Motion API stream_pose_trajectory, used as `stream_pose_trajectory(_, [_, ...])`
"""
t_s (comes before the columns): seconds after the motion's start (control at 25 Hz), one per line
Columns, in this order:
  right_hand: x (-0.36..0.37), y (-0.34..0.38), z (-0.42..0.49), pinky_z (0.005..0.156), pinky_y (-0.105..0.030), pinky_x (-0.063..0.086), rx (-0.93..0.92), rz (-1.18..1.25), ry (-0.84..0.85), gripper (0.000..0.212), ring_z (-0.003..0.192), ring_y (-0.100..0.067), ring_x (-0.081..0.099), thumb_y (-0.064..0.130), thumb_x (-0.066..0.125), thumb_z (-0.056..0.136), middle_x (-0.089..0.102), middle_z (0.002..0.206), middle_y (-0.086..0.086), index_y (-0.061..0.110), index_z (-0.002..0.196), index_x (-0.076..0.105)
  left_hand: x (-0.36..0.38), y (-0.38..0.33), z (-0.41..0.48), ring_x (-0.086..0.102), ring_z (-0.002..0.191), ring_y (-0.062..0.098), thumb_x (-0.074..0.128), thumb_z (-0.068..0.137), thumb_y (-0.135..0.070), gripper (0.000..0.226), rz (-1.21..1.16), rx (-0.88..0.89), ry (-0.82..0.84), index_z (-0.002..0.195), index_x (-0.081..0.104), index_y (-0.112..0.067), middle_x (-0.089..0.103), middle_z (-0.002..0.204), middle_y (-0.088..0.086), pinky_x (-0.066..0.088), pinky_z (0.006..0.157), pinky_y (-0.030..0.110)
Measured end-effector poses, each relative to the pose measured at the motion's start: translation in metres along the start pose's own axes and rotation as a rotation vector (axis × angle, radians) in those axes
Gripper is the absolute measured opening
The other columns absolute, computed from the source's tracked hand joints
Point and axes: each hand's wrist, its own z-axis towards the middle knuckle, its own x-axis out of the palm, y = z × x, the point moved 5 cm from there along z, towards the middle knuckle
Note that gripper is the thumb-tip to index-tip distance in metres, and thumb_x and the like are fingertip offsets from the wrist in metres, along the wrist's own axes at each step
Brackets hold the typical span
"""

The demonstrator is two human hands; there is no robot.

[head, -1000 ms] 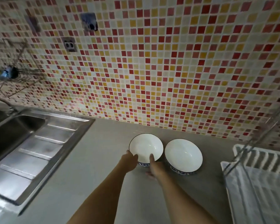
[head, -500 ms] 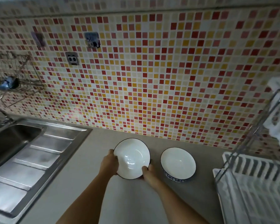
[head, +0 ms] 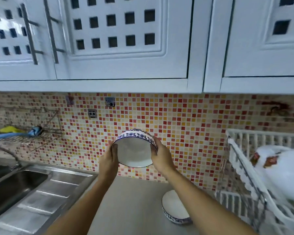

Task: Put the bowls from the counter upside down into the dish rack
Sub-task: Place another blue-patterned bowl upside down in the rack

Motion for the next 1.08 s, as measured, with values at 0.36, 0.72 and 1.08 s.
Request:
stream_pose_trajectory(0.36, [-0.134,0.075,-0.029,0.095,-0.030,0.045,-0.310,-0.232,-0.255,0.064,0.113,-0.022,0.055,-0.002,0.059,0.086,0.055,0.130,-0.006,0.022,0.141,0.036,0.025,-0.122,0.002,0.063,0.105,0.025,0.040,0.062,-0.087,0.100,-0.642,0.101,0.224,0.134,0.043,-0.016,0.060,0.116,0.008,0.058,0.070,0.019])
stream_pose_trajectory(0.72, [-0.276,0.077,-0.087,0.090,-0.045,0.046,-0.374,-0.693,-0.377,0.078,0.106,-0.033,0.057,-0.011,0.058,0.077,0.049,0.129,-0.013,0.022,0.143,0.032,0.131,-0.226,-0.061,0.060,0.109,0.016,0.020,0.091,-0.065,0.057,-0.944,0.031,0.586,0.119,0.053,-0.028,0.064,0.116,-0.003,0.041,0.109,0.047])
stream_pose_trajectory(1.08, [-0.443,0.024,-0.135,0.076,-0.026,0.046,-0.569,-0.747,-0.516,0.074,0.087,-0.032,0.065,0.005,0.073,0.076,0.056,0.121,-0.017,0.026,0.130,0.028,0.207,-0.363,-0.115,0.054,0.117,0.013,0.056,0.045,-0.089,0.106,-0.471,0.448,0.992,0.138,0.023,-0.051,0.042,0.138,-0.008,0.047,0.099,0.036])
